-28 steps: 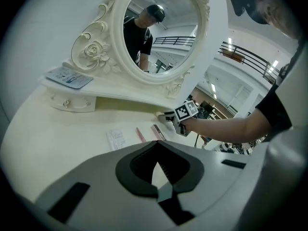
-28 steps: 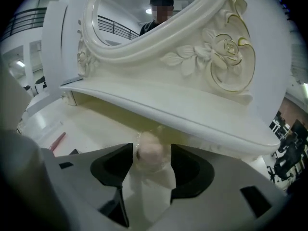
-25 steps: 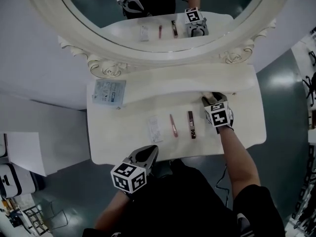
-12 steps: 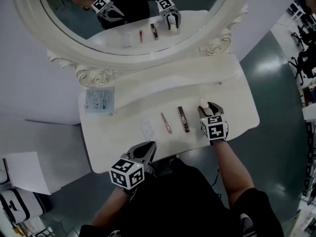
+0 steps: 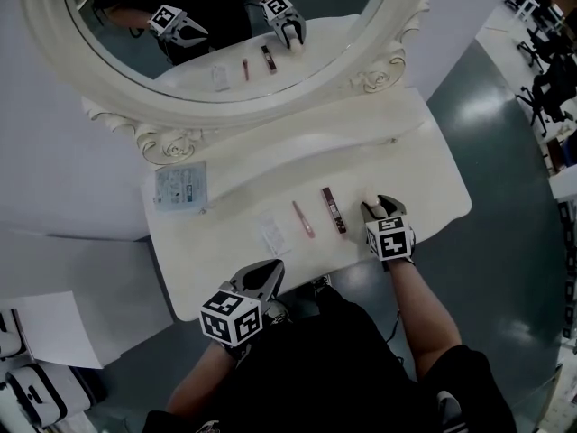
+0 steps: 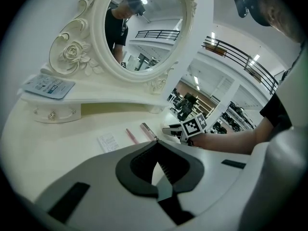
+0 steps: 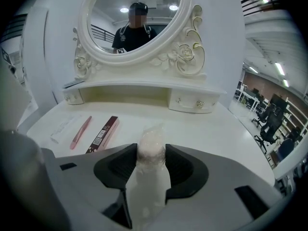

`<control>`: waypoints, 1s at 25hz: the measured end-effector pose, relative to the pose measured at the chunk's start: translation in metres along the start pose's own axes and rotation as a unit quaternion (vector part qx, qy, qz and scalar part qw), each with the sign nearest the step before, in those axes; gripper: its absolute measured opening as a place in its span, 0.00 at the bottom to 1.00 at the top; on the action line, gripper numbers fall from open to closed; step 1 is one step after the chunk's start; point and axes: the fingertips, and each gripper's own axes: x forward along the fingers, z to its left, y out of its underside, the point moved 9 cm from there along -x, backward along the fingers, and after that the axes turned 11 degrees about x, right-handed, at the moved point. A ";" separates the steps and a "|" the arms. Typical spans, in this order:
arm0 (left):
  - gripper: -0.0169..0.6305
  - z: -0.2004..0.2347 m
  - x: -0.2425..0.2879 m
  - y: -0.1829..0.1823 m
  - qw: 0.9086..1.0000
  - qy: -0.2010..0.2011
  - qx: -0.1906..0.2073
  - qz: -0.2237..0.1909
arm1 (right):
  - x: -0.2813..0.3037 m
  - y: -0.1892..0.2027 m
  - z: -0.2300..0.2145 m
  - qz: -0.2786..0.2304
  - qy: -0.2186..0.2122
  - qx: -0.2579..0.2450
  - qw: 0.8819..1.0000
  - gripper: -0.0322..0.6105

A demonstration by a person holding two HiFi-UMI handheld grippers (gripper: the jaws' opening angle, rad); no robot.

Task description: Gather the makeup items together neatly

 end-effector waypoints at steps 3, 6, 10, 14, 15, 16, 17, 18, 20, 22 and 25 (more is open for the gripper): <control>0.04 0.002 -0.003 0.002 1.000 -0.003 0.000 -0.001 | 0.004 0.000 -0.001 0.004 -0.002 0.000 1.000 0.36; 0.04 0.003 -0.005 0.002 1.000 -0.006 -0.001 -0.002 | 0.008 0.001 -0.002 0.011 -0.004 -0.003 1.000 0.36; 0.04 0.001 -0.007 0.004 1.000 -0.009 -0.003 -0.003 | 0.010 0.002 -0.003 0.015 -0.010 -0.006 1.000 0.36; 0.04 0.001 -0.010 0.007 1.000 -0.013 -0.005 -0.004 | 0.012 0.001 -0.003 0.019 -0.012 -0.013 1.000 0.36; 0.04 0.000 -0.012 0.007 1.000 -0.014 -0.005 -0.004 | 0.012 0.002 -0.003 0.021 -0.012 -0.015 1.000 0.36; 0.04 0.000 -0.013 0.008 1.000 -0.014 -0.004 -0.005 | 0.012 0.002 -0.002 0.023 -0.013 -0.016 1.000 0.37; 0.04 -0.001 -0.015 0.008 1.000 -0.015 -0.003 -0.006 | 0.012 0.002 -0.002 0.025 -0.014 -0.017 0.999 0.37; 0.04 -0.001 -0.017 0.009 1.000 -0.015 -0.002 -0.008 | 0.011 0.003 -0.002 0.026 -0.015 -0.017 0.999 0.38; 0.04 -0.003 -0.021 0.009 1.000 -0.017 0.000 -0.011 | 0.009 0.002 -0.002 0.021 -0.020 -0.013 0.999 0.43; 0.04 -0.004 -0.026 0.009 1.000 -0.018 0.003 -0.015 | 0.002 0.001 -0.002 0.009 -0.024 -0.006 1.000 0.45; 0.04 -0.006 -0.035 0.010 1.000 -0.019 0.008 -0.022 | -0.015 -0.001 -0.001 -0.015 -0.020 0.007 1.000 0.45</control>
